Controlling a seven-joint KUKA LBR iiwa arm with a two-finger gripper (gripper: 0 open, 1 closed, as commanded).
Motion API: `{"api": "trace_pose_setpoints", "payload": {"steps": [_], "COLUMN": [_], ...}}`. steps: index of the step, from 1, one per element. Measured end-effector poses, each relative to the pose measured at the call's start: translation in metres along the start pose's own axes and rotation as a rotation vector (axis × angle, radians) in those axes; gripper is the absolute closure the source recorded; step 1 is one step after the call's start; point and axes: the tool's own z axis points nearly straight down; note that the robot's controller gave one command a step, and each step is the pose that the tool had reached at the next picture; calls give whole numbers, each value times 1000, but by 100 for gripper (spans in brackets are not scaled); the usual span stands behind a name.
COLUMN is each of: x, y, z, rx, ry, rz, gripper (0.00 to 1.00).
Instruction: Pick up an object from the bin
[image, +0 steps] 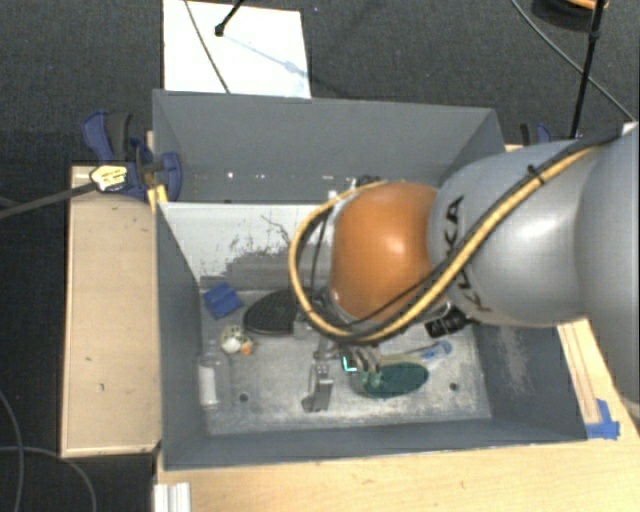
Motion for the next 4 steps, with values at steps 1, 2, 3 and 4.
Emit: {"api": "trace_pose_setpoints", "payload": {"steps": [1, 2, 3, 4], "x": [-48, -102, -100, -77], "y": [17, -5, -2, 5], "z": [15, 89, 87, -94], "rx": [-2, -7, -9, -5], "ry": [-9, -24, -16, -14], "rz": [197, 261, 260, 292], "gripper": [0, 0, 100, 100]}}
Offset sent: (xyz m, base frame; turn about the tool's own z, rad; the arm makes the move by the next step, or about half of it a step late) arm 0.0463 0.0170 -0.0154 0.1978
